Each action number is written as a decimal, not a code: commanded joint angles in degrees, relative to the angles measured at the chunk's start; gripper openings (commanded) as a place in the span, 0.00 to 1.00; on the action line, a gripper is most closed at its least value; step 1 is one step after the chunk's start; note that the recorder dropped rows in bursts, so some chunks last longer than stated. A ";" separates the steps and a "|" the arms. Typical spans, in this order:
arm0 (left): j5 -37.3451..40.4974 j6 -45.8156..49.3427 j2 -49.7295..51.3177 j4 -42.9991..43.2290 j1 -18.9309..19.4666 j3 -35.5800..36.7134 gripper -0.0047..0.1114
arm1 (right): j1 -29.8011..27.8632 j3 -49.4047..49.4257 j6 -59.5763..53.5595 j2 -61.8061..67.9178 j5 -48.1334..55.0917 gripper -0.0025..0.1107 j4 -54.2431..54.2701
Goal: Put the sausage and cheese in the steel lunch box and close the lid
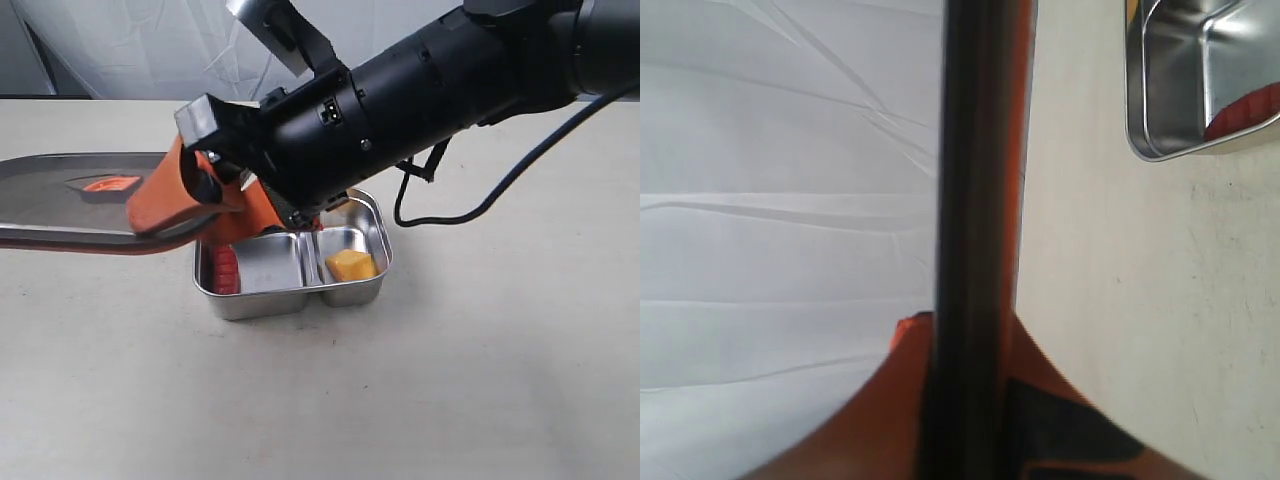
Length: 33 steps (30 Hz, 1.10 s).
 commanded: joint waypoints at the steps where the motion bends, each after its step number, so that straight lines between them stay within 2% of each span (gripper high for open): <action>1: 0.04 0.01 0.15 -0.87 -0.31 -0.11 0.04 | -0.16 -0.04 4.27 0.06 -2.77 0.63 -0.36; 5: 0.27 0.01 0.15 -0.87 -0.31 -0.11 0.04 | -0.16 -0.04 6.93 0.06 -7.64 0.63 4.56; 6: 0.63 0.01 0.15 -0.87 -0.31 -0.11 0.04 | -0.16 -0.04 6.93 0.06 -8.50 0.58 6.60; 10: 0.80 0.01 0.15 -0.87 -0.31 -0.11 0.04 | -0.16 -0.04 6.93 0.06 -8.81 0.29 8.75; 11: 0.96 0.01 0.15 -0.87 -0.31 -0.11 0.04 | -0.16 -0.04 6.93 0.06 -8.73 0.12 8.75; 12: 1.61 0.01 0.15 -0.99 -0.31 -0.11 0.04 | -0.16 -0.04 6.82 0.06 -8.72 0.02 8.75; 17: 5.19 0.01 0.15 -1.22 -0.31 -0.11 0.04 | -0.16 -0.04 3.61 0.06 -16.23 0.03 8.64; 22: 6.74 0.01 0.15 -3.75 -0.31 -0.11 0.04 | -0.16 -0.04 2.19 0.50 -17.01 0.02 7.61; 24: 8.84 0.01 0.15 -3.86 -0.31 -0.11 0.07 | -0.16 -0.04 2.19 0.77 -17.84 0.02 6.26; 27: 10.01 0.01 0.15 -4.21 -0.31 -0.11 0.18 | -0.16 -0.04 2.19 1.33 -16.74 0.02 6.00; 30: 10.10 0.01 0.15 -6.66 -0.31 -0.11 0.34 | -0.16 -0.04 2.19 1.56 -16.09 0.02 6.25; 33: 10.45 0.01 0.15 -7.56 -0.31 -0.11 0.45 | -0.16 -0.04 1.54 1.56 -16.93 0.02 7.69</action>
